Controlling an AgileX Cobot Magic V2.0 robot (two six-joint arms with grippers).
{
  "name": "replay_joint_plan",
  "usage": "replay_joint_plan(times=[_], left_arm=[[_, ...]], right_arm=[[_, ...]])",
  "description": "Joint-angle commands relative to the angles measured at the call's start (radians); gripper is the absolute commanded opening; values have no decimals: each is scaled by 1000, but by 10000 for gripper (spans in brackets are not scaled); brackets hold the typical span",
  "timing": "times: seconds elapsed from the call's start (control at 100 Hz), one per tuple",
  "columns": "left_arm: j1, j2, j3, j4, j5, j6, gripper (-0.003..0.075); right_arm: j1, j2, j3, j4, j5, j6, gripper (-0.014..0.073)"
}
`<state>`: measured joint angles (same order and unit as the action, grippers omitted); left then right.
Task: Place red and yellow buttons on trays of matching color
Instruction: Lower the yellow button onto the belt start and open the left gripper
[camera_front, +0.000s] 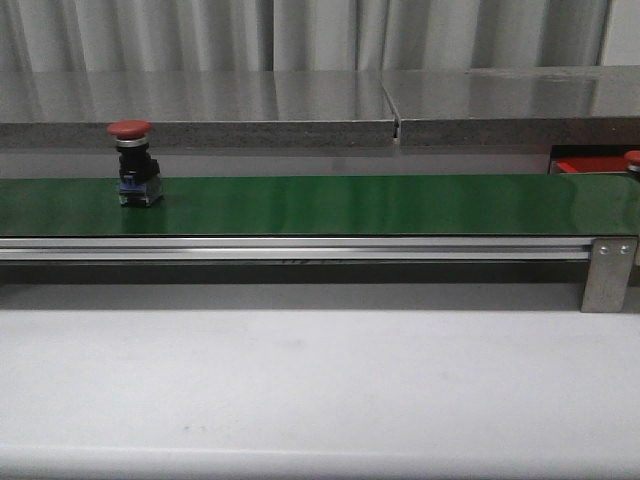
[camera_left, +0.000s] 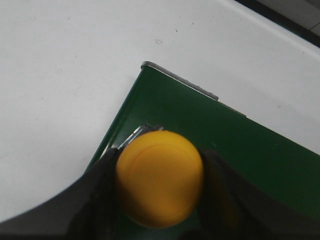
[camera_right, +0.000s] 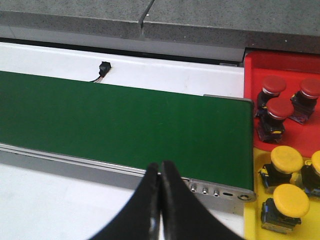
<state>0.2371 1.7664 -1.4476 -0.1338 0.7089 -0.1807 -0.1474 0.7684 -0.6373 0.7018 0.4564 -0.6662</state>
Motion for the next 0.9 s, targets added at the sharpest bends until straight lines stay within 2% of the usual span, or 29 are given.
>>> replay_joint_plan(times=[0.0,0.15,0.2,0.27,0.4,0.47,0.62,0.74,0.81,0.89], left_arm=[[-15,-22,-27,-12,-54,3,122],[-17,14,-29,-27,-38,3,131],[-17,21,-29,-34,-36,3,158],[-17,28,-29,-58,-36,8,243],[-17,28,-31,-58,-39,13,483],[-17,26,-31,-58,-41,13,551],[-18,7,-32,-58,-45,13,541],[-18,-34,-32,-58,-45,41,496],[-23,-64,-32,-58,-38,78,440],[-39,-100,-30,-58,-22,133,331]], right_arm=[[2,-6,-25,25,-46,-11,-117],[2,-6,-25,25,-46,-11,-117],[2,-6,-25,25,-46,-11,-117],[2,-6,-25,25,-46,-11,-117],[2,-6,-25,25,-46,-11,-117],[2,-6,-25,25,-46,-11,-117],[2,-6,-25,25,-46,-11,-117],[2,-6,-25,25,-46,-11,-117],[2,-6,-25,25,-46,-11,-117],[2,-6,-25,25,-46,-11,-117]])
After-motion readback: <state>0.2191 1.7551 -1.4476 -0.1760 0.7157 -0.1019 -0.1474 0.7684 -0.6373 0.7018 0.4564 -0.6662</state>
